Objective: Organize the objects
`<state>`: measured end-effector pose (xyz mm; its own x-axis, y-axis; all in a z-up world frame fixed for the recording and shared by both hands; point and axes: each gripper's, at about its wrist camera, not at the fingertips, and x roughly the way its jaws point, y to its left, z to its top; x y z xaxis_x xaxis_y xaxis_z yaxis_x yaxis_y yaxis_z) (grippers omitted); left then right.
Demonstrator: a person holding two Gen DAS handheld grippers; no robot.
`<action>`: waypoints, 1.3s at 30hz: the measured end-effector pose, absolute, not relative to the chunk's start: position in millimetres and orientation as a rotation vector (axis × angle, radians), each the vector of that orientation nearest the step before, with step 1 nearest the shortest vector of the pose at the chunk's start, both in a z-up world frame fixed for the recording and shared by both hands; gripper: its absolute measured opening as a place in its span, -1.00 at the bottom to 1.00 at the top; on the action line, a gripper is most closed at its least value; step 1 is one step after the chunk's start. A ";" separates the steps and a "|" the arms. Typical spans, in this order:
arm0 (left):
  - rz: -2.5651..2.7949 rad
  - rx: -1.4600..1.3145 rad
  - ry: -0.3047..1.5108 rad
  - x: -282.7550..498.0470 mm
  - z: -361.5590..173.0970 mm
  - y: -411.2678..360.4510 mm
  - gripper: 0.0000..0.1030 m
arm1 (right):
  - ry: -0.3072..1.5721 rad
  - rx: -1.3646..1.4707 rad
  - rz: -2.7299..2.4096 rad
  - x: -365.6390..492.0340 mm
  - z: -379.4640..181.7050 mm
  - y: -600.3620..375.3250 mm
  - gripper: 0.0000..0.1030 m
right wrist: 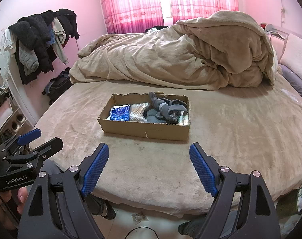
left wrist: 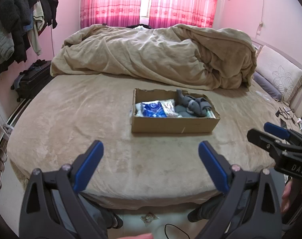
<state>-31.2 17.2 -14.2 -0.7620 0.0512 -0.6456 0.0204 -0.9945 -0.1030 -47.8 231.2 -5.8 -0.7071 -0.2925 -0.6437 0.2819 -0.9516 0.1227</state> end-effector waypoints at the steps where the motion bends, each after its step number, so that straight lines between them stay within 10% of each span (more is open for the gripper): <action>1: 2.929 -1.079 -0.164 -31.5 -14.8 17.3 0.89 | -0.022 1.001 -2.647 -47.7 -5.7 231.1 0.66; 39: 2.923 -1.086 -0.159 -34.5 -14.9 14.9 0.89 | -0.032 1.007 -2.644 -49.8 -10.2 235.1 0.66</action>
<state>-34.5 14.9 -14.9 -0.7577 0.0538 -0.6503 0.0169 -0.9946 -0.1020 -49.8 235.1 -10.2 -0.7043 -0.2951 -0.6456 0.2793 -0.9513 0.1302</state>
